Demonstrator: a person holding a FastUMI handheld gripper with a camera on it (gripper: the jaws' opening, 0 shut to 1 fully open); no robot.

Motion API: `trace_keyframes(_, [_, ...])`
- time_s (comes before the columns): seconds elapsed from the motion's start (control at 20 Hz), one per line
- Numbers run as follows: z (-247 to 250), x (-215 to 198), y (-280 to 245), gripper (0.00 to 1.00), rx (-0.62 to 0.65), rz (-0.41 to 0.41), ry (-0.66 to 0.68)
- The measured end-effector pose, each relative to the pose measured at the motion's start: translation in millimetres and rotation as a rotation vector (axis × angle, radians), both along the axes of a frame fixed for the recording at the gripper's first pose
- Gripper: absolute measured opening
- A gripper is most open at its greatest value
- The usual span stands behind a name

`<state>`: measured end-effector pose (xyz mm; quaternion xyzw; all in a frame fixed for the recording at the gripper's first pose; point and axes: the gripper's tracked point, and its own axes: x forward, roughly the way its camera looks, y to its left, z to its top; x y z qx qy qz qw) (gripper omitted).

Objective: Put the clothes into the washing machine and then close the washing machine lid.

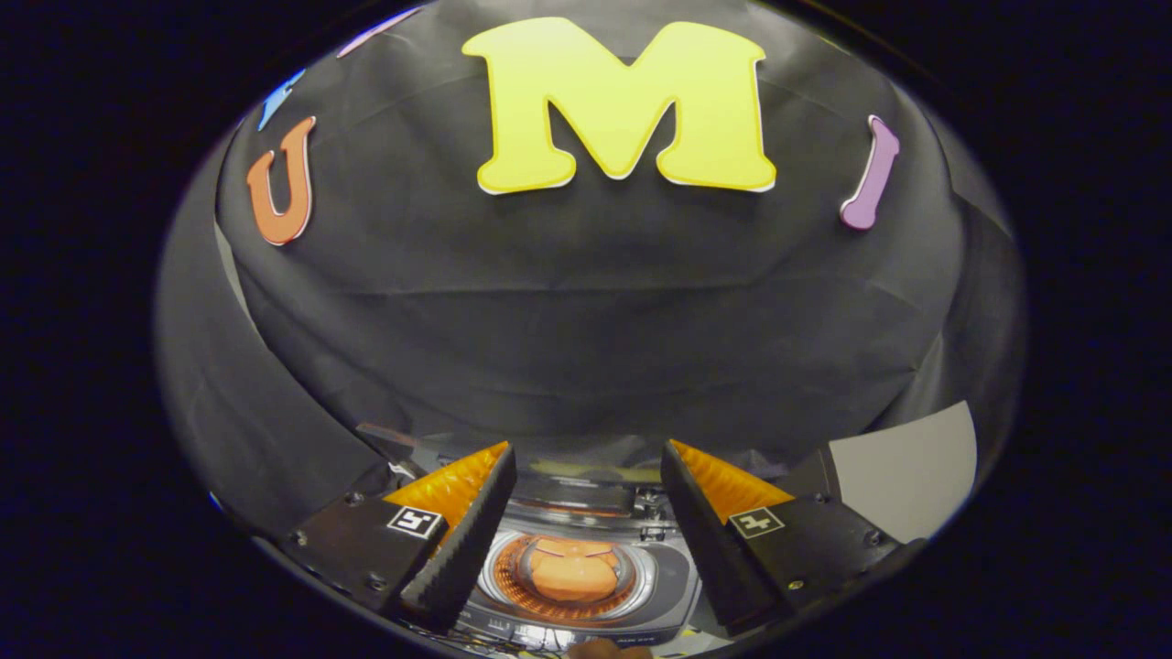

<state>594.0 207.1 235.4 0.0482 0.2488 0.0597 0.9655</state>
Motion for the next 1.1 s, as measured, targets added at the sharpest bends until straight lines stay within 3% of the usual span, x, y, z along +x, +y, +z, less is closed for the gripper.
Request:
trace_keyframes(0.6, [-30, 69, 20, 0.99, 0.002, 0.027, 0.062])
trace_keyframes(1.1, [-63, 90, 33, 0.99, 0.054, 0.008, 0.124])
